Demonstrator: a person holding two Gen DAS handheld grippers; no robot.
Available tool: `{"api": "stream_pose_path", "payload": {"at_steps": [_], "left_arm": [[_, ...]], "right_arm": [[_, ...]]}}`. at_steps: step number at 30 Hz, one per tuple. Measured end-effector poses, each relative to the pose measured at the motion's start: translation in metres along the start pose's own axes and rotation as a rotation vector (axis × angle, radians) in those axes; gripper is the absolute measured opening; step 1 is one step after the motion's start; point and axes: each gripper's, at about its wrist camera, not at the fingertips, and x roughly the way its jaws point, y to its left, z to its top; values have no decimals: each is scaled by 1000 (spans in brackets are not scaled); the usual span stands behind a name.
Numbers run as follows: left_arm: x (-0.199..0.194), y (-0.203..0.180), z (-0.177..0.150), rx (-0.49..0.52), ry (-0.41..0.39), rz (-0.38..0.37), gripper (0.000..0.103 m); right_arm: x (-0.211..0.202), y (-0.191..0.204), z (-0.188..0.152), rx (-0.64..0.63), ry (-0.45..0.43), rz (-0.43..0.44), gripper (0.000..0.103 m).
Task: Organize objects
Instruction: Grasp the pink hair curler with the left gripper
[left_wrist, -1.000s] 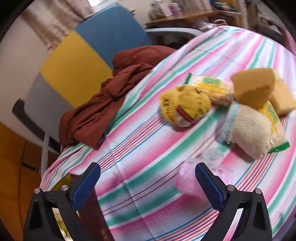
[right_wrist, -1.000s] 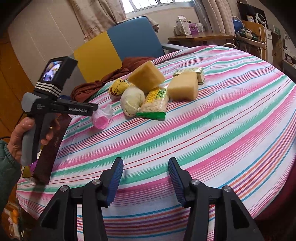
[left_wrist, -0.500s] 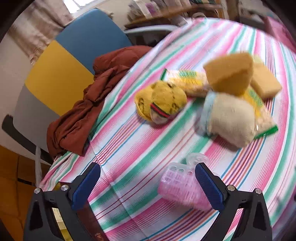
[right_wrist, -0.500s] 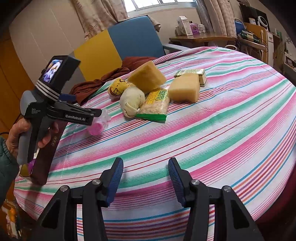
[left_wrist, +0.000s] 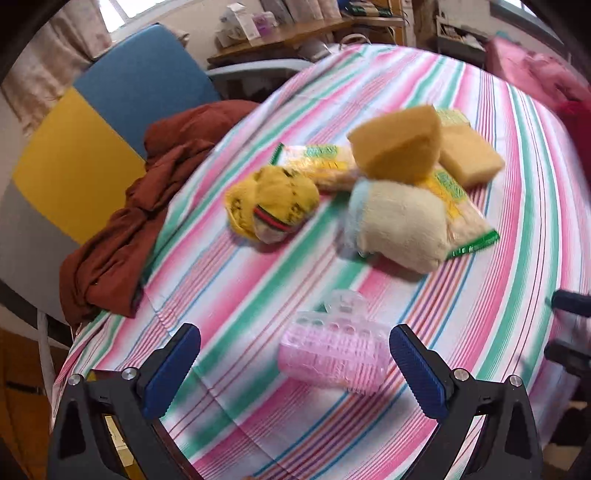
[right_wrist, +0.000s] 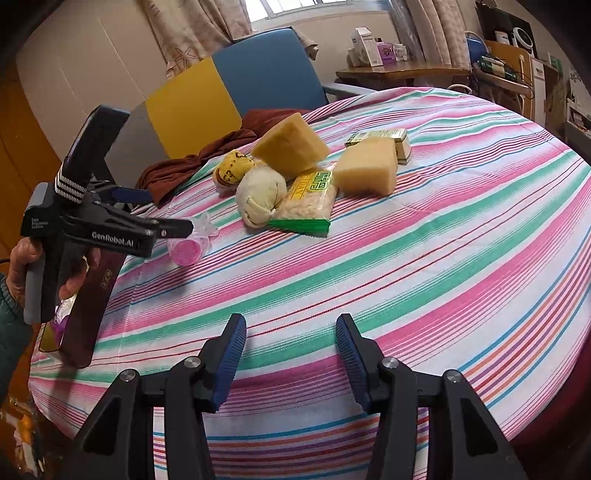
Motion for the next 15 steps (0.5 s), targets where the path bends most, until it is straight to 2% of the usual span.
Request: {"api": "stream_pose_path", "payload": {"at_steps": [4, 6, 9, 10, 13, 15], "left_arm": [[7, -4, 3, -24, 31, 2, 103], [14, -9, 4, -5, 63, 11, 103], [20, -19, -3, 50, 58, 92, 103], [21, -22, -5, 62, 58, 97, 103], [20, -24, -9, 50, 51, 71, 101], [21, -24, -9, 30, 48, 60, 97]], "right_arm": [[0, 1, -1, -2, 0, 1, 51], [0, 0, -1, -4, 1, 1, 51], [0, 0, -1, -3, 0, 1, 51], [0, -1, -1, -2, 2, 3, 51], [1, -1, -2, 0, 3, 8, 51], [2, 1, -1, -5, 4, 9, 51]]}}
